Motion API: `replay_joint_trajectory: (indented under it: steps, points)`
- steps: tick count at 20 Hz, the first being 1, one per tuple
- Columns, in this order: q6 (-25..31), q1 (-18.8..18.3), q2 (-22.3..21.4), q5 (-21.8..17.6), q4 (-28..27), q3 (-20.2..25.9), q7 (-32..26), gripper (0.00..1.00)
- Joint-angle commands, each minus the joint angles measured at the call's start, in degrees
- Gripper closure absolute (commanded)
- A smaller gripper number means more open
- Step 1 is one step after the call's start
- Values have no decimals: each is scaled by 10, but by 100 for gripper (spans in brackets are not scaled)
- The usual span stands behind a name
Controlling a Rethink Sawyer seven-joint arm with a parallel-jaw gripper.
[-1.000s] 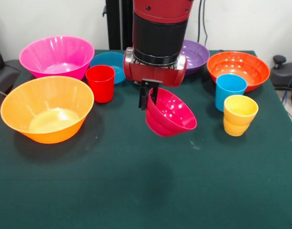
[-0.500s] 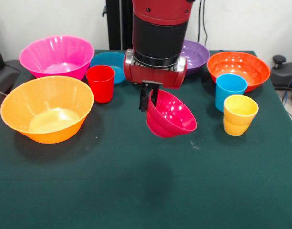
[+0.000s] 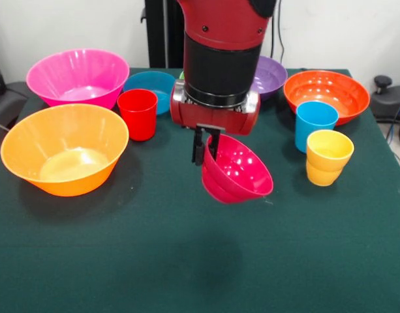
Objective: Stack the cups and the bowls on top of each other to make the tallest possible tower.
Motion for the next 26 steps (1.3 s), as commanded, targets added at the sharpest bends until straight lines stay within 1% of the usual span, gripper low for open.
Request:
replay_joint_trajectory:
  steps: [1, 8, 18, 21, 26]
  points:
    - [77, 27, 48, -5, -78, 35, -131, 100]
    - [86, 38, 52, -5, -96, 32, -127, 100]
    - [118, 55, 48, -5, -117, 22, -121, 100]
    - [119, 62, 47, -6, -118, 18, -111, 100]
    - [143, 80, 41, -3, -131, 12, -93, 100]
